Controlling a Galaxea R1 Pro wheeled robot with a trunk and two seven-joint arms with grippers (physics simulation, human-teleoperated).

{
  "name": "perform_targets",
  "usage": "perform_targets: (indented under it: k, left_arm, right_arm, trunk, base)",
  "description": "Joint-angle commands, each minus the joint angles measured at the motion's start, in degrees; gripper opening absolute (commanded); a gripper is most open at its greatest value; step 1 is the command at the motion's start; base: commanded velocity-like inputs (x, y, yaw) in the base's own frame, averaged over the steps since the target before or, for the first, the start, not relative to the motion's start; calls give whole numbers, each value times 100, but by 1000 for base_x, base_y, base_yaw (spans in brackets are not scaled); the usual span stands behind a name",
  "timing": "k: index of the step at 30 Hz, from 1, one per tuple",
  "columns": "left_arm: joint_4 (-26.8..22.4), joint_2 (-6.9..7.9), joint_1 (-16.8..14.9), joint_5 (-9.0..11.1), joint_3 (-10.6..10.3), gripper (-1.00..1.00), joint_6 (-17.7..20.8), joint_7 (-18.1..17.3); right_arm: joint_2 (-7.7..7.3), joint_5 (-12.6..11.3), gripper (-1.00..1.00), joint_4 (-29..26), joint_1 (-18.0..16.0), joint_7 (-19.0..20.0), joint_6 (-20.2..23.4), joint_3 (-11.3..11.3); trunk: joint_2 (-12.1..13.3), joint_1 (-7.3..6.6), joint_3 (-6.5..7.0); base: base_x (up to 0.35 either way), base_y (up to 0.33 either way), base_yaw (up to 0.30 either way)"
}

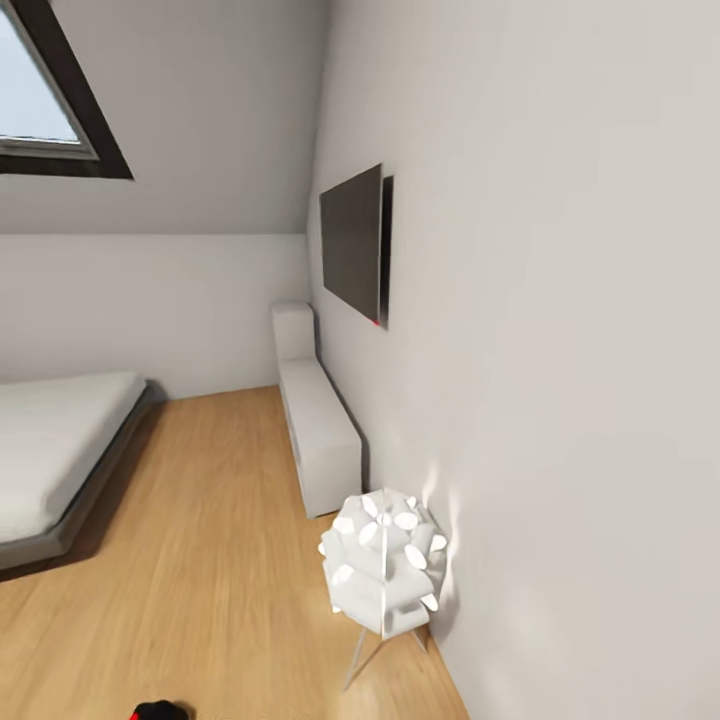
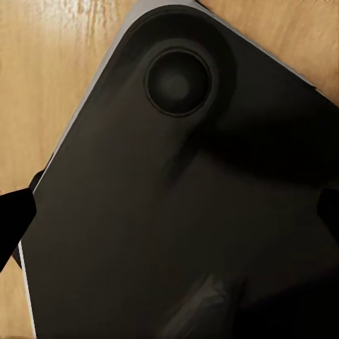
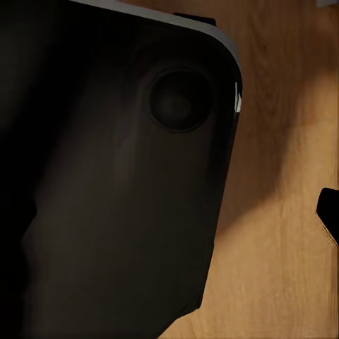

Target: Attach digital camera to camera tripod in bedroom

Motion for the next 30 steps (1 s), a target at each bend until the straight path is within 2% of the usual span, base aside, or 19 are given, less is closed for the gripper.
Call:
perform_targets:
  k: [1, 30]
  left_arm:
    - [-6, -1, 1, 12, 5, 100, -8, 1]
    - [-6, -1, 1, 12, -4, 100, -6, -7]
  right_arm:
    - [-1, 49, 100, -1, 0, -4, -11, 1]
    - [0, 57, 100, -3, 0, -5, -12, 1]
  trunk:
    - [-2, 0, -4]
    - [-2, 0, -4]
  base:
    - [0, 0, 274]
    - [0, 0, 274]
